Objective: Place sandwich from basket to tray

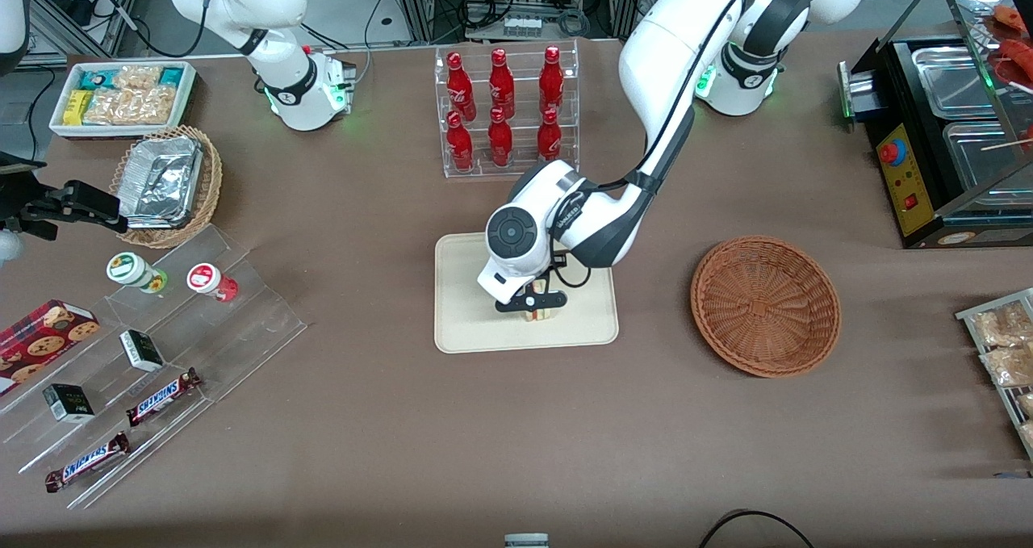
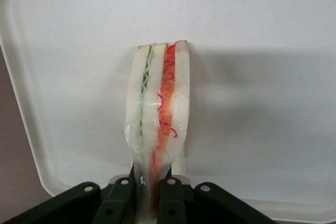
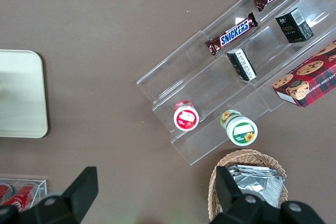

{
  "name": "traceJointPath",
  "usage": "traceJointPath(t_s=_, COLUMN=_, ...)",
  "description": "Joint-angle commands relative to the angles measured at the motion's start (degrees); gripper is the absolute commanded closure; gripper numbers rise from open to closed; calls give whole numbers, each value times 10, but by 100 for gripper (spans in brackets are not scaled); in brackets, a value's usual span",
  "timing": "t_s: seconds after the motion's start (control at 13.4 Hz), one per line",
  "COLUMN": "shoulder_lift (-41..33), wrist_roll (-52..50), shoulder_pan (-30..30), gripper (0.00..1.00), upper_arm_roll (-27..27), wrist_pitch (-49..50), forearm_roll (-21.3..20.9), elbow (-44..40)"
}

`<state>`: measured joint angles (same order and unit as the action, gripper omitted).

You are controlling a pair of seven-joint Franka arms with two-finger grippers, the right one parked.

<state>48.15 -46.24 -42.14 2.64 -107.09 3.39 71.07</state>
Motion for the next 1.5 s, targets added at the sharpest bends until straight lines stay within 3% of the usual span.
traceJointPath(t_s=0.0, shoulder_lift=10, wrist_roll=4, shoulder_pan=-6, gripper=74, upper_arm_roll=-5, wrist_pitch=-6, forearm_roll=-8, elbow=-15)
traceJointPath(t_s=0.07, shoulder_lift=10, wrist_roll=4, shoulder_pan=-6, gripper=40, upper_arm_roll=-5, wrist_pitch=-6, forearm_roll=-8, elbow=-11)
traceJointPath(t_s=0.15, shoulder_lift=10, wrist_roll=4, shoulder_pan=-6, gripper=0, upper_arm_roll=-5, wrist_pitch=-7, forearm_roll=-8, elbow=-11)
traceJointPath(t_s=0.6, shoulder_lift=-20, wrist_roll=1, shoulder_pan=-3, gripper=0, upper_arm_roll=-4, wrist_pitch=18, forearm_roll=-2, elbow=-20)
traceJointPath(t_s=1.05, shoulder_lift=-116, wrist_roll=35, shoulder_pan=10, gripper=0, upper_arm_roll=-7, wrist_pitch=168, forearm_roll=-5, elbow=-41)
traceJointPath(t_s=1.42, shoulder_lift=-213, wrist_roll=82, shoulder_pan=83, gripper=0, upper_arm_roll=-8, wrist_pitch=189, forearm_roll=-9, elbow=47)
